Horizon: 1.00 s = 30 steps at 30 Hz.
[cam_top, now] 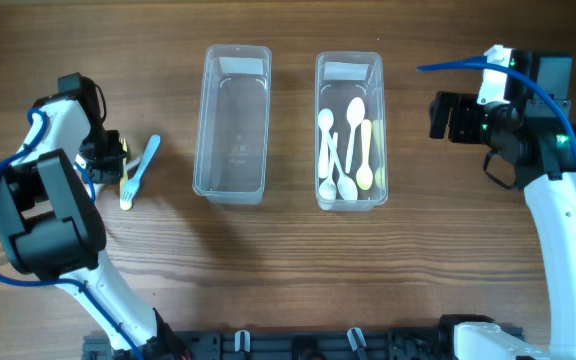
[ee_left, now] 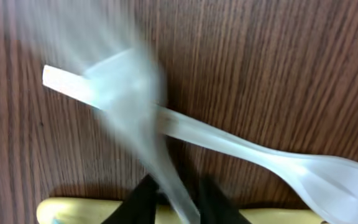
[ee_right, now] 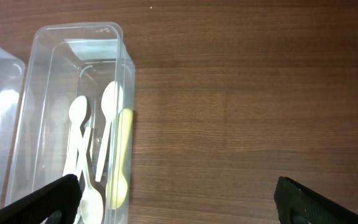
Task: Pack container
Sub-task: 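Grasp a white fork by its handle with the left gripper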
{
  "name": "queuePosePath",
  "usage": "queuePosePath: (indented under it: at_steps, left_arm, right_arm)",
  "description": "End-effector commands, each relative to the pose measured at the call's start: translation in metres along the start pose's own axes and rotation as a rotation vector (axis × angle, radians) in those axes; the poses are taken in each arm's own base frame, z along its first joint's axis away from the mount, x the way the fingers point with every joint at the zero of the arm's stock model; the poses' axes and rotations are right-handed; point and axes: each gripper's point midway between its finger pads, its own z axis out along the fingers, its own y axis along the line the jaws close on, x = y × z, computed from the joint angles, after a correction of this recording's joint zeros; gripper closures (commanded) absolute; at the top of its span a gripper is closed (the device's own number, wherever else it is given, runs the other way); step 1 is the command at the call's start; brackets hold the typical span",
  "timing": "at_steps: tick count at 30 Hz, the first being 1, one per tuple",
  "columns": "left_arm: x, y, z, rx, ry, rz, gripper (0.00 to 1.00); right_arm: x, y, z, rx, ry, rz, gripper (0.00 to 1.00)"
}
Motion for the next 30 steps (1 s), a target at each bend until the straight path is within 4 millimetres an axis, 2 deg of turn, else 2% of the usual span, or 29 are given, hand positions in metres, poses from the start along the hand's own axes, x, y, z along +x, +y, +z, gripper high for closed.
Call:
queuePosePath:
  at_steps: [1,2,6,9,12,19,21,23,27,28,30]
  left_arm:
    - [-0.001,0.001,0.005,-0.015,-0.013,0.003,0.75]
    - [0.0,0.001,0.004,-0.014,-0.009,0.003,0.77]
    - [0.01,-0.002,0.003,0.002,0.053,0.022,0.94]
    - [0.016,-0.007,-0.008,0.039,0.092,0.022,0.96]
    - [0.017,-0.014,-0.029,0.104,0.111,0.017,0.96]
    - [0.002,-0.021,-0.109,0.319,0.056,0.008,0.96]
    - [-0.002,-0.018,-0.144,0.413,0.025,0.064,0.96]
    - [0.0,-0.015,-0.168,0.479,-0.007,0.153,0.96]
    - [0.018,-0.009,-0.212,0.598,-0.08,0.421,0.96]
    - [0.037,-0.009,-0.227,0.658,-0.086,0.575,0.96]
    - [0.061,-0.015,-0.24,0.739,-0.083,0.756,0.96]
  right_arm:
    - [-0.005,-0.003,-0.001,0.014,-0.01,-0.011,0.0]
    - [-0.005,-0.003,-0.001,0.014,-0.01,-0.012,0.0]
    - [-0.005,-0.003,-0.001,0.014,-0.01,-0.011,0.0]
    - [-0.005,-0.003,-0.001,0.014,-0.01,-0.011,0.0]
    - [-0.005,-0.003,-0.001,0.014,-0.01,-0.011,0.0]
    - [-0.005,-0.003,-0.001,0.014,-0.01,-0.012,0.0]
    - [-0.005,-0.003,-0.001,0.014,-0.01,-0.011,0.0]
    - [-0.005,-0.003,-0.001,0.014,-0.01,-0.012,0.0]
    - [-0.005,-0.003,-0.001,0.014,-0.01,-0.011,0.0]
    - [-0.005,-0.003,-0.001,0.014,-0.01,-0.011,0.0]
    - [-0.005,-0.003,-0.001,0.014,-0.01,-0.011,0.0]
